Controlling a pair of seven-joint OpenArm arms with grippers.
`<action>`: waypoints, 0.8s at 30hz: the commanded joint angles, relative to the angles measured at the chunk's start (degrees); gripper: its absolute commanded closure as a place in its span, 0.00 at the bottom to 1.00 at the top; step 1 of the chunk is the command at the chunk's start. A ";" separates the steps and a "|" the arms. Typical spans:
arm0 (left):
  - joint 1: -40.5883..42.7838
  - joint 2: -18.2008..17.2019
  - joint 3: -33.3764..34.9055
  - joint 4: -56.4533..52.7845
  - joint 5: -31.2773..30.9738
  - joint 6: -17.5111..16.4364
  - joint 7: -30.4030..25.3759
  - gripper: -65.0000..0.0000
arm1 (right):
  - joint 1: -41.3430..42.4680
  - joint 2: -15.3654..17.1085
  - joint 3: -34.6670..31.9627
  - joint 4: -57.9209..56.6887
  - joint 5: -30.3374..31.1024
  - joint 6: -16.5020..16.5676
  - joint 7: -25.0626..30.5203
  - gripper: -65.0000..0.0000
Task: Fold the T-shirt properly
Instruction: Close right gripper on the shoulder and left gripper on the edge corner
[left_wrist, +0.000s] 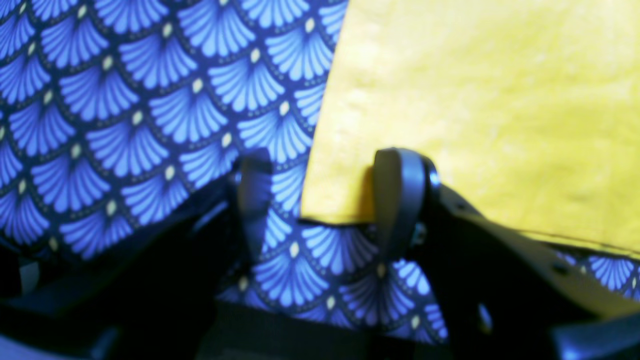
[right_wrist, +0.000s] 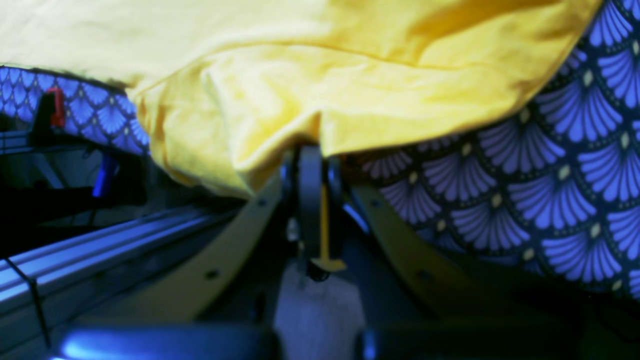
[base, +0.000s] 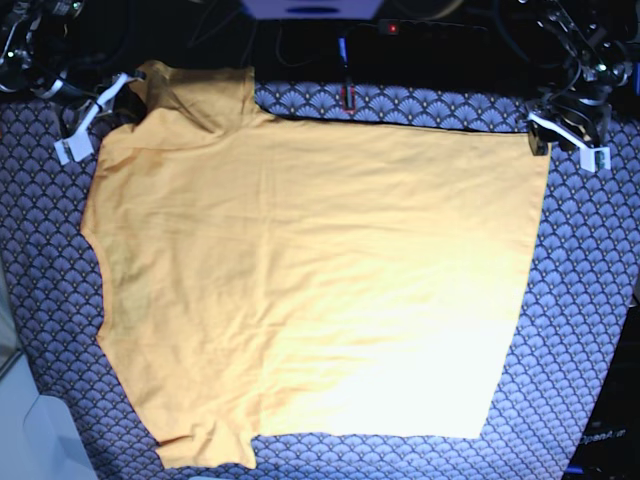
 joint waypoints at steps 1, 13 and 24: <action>0.73 0.44 0.08 0.38 -0.06 -0.36 0.84 0.51 | 0.18 0.74 0.26 0.85 1.04 0.34 0.68 1.00; 1.08 0.88 0.08 0.38 0.03 -0.36 0.93 1.00 | 0.36 0.74 0.26 0.85 1.04 0.34 0.68 1.00; 1.87 0.88 -0.28 2.93 -0.32 -0.36 0.93 1.00 | 0.54 1.09 0.52 1.02 1.04 0.34 0.77 1.00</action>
